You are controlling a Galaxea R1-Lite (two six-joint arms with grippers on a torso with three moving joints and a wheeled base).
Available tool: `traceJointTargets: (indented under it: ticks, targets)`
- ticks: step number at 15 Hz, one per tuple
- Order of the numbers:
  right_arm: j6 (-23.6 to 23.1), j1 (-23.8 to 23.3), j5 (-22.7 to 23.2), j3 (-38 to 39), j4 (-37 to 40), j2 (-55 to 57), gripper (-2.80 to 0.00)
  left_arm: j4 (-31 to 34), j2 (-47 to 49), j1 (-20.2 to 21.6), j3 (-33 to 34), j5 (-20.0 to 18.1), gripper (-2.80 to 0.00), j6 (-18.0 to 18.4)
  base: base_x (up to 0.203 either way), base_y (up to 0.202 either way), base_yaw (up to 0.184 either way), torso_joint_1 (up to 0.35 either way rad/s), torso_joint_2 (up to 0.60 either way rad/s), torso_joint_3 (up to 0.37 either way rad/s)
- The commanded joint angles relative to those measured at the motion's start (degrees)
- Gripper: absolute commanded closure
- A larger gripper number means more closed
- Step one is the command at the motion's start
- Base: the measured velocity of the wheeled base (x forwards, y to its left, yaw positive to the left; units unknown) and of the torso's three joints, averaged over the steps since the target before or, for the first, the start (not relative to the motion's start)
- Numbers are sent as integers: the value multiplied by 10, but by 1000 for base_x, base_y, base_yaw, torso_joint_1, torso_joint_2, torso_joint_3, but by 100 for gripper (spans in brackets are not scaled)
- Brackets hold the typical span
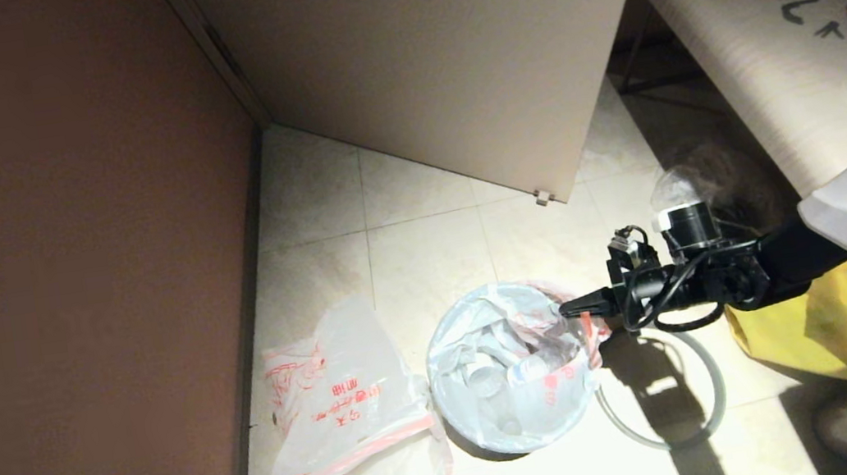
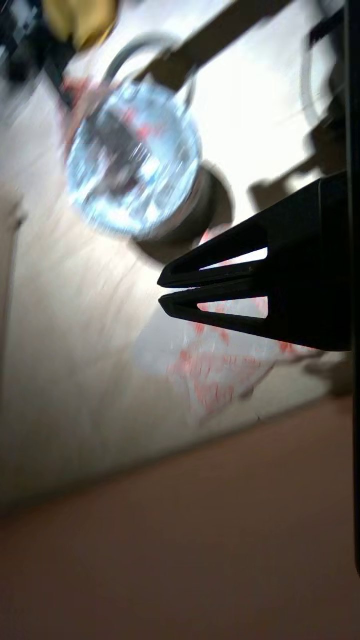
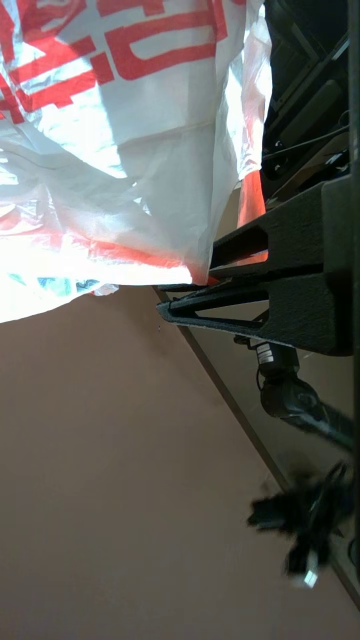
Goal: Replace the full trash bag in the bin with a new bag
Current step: Place the trash bag on the floor
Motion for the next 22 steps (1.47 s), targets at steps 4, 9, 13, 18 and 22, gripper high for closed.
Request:
traceJointTargets:
  ticks: [4,9,13,18,22]
  targets:
    - [3,0,3,-3,-1,2,0,25,406,-139,-124,3,0,14,0,0,0,0,0,0]
    - [3,-2,3,-1,-1,1,0,-83,717,-241,-196,52,0,-37,0,0,0,0,0,0]
    - [3,-2,3,-2,-1,1,0,-169,858,-263,-241,106,-280,-100,0,0,0,0,0,0]
    - [3,-2,6,-2,-2,-1,0,-221,953,-297,-306,180,-280,-164,0,0,0,0,0,0]
    - [3,-4,13,0,-1,-2,0,-238,1014,-314,-364,246,0,-177,0,0,0,0,0,0]
